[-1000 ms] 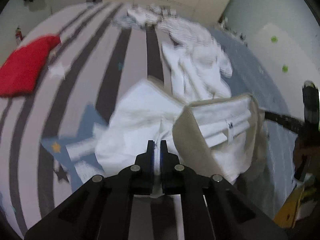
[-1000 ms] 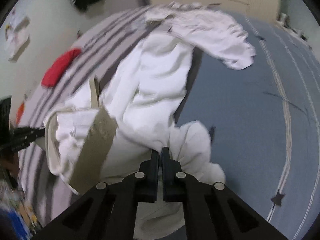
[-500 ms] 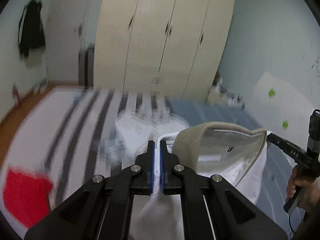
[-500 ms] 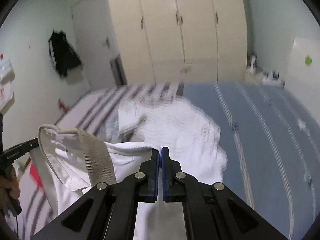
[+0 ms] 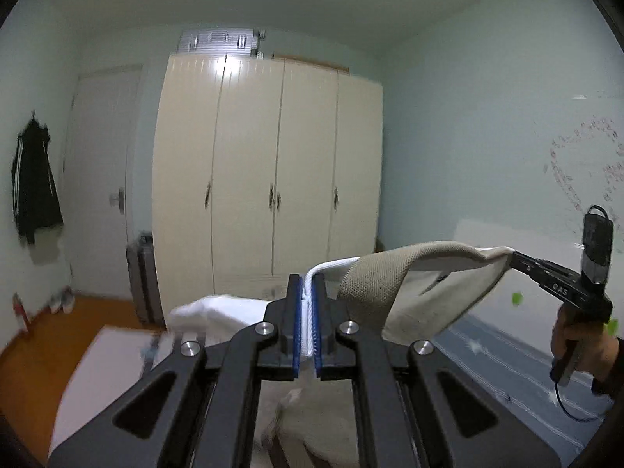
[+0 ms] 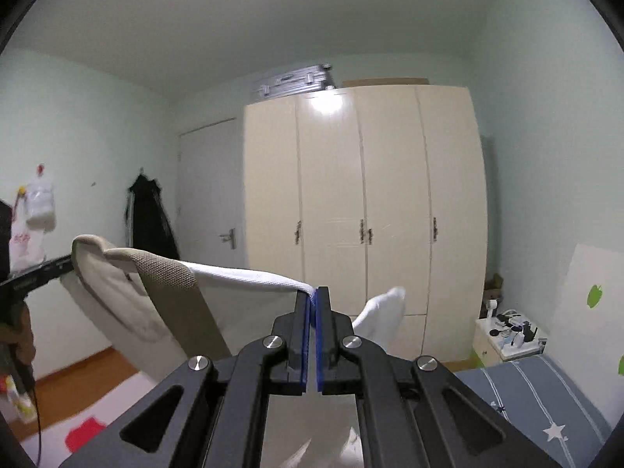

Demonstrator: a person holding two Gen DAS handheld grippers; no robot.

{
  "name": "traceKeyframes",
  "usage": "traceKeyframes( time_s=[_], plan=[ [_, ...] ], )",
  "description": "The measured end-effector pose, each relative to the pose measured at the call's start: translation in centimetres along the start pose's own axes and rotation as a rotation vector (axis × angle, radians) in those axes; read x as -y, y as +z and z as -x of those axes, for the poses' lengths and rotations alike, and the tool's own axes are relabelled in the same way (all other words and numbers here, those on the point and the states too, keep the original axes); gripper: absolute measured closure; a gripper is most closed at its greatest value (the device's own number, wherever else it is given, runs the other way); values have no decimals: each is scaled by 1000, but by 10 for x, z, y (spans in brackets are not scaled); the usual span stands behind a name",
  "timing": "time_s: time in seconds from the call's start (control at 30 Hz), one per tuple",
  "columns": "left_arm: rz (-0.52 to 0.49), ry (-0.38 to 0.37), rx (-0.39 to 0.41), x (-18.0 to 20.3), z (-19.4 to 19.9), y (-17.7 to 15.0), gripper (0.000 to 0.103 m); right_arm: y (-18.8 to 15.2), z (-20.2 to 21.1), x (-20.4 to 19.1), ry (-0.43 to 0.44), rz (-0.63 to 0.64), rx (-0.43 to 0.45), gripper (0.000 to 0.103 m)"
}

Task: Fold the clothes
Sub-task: 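Lift the shirt with both grippers and shake it out flat, then lay the shirt down on the bed and open both grippers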

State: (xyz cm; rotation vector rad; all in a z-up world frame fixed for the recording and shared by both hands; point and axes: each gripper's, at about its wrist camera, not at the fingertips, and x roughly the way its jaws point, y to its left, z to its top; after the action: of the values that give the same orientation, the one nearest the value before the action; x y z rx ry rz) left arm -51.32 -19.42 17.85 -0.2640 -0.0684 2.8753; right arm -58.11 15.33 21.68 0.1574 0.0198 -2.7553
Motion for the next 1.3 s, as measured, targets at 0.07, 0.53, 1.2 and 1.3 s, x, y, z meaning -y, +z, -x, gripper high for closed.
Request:
traceKeyframes(
  time_s=[0.07,0.53,1.2,1.3],
  plan=[
    [10,4,-83,11,28,-59,100,-35,25,-9,26,4,-60,101],
    [158,168,-865,76,160,-508,100,-496,170,-81,23,-51,-958,101],
    [274,344,-882,34,197,-514,64,-526,194,-70,-91,-132,-1006,89],
    [323,398,-838,3,163,-509,47,-516,176,-37,-179,-208,-944,62]
  ],
)
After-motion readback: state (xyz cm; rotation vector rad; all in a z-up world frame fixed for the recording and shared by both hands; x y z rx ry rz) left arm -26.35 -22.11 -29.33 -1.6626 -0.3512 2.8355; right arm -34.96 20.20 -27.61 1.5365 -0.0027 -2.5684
